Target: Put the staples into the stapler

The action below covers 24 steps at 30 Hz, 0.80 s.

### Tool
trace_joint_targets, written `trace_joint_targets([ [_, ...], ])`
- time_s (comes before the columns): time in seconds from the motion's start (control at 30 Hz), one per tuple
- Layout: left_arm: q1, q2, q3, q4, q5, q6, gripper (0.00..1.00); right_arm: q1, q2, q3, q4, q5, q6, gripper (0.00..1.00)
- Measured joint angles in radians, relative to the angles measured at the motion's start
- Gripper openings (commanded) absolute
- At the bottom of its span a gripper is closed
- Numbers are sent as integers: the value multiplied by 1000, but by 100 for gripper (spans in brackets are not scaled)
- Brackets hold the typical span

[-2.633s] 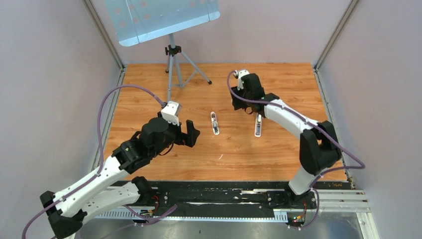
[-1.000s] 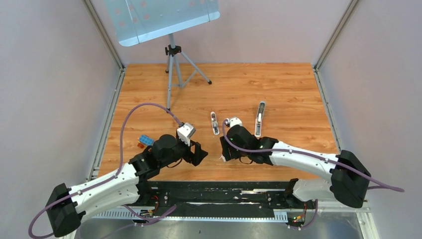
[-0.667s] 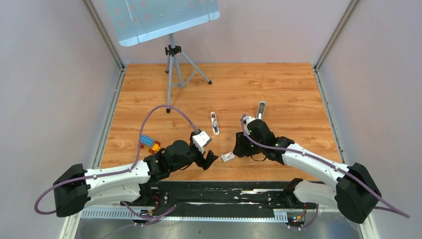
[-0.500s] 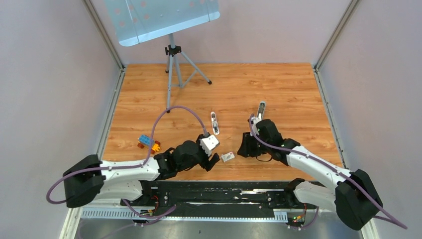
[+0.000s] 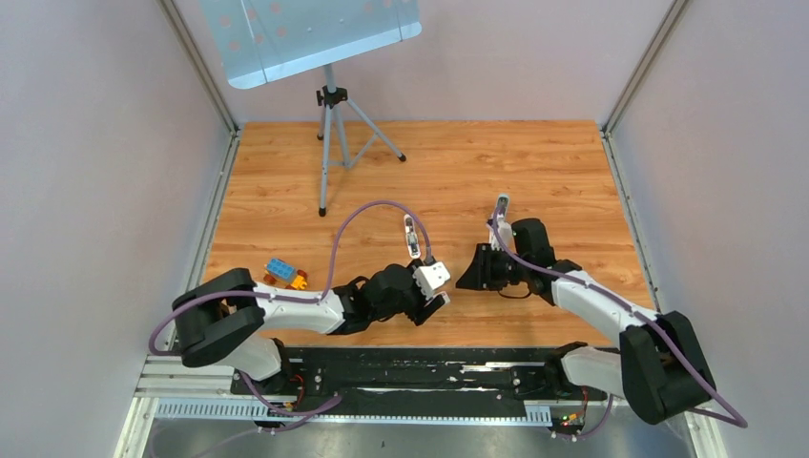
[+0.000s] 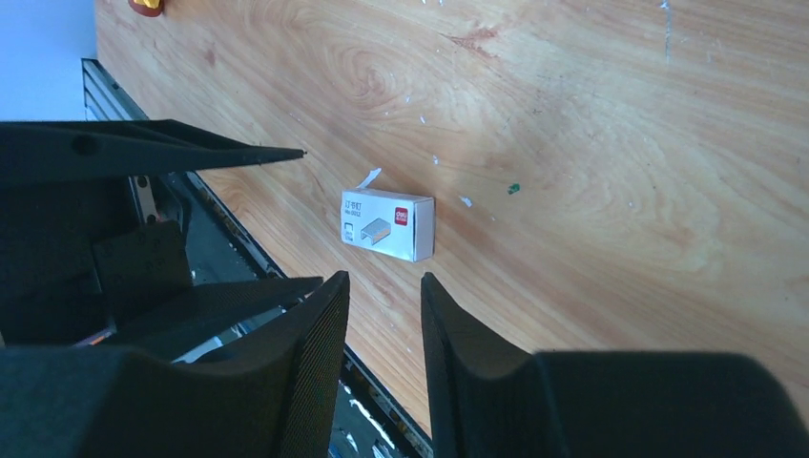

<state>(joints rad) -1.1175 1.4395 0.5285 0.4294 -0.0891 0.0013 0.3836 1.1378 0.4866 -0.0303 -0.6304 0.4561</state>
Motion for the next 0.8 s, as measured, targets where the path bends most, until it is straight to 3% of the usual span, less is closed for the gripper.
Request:
trace_joint_targets([
  [0.4,-11,155,38,34,44,22,61,-40,242,-13,164,-191,23,38],
  [0.8,-11,196,59,40,48,27,54,-42,378,-13,266,-277,31,35],
])
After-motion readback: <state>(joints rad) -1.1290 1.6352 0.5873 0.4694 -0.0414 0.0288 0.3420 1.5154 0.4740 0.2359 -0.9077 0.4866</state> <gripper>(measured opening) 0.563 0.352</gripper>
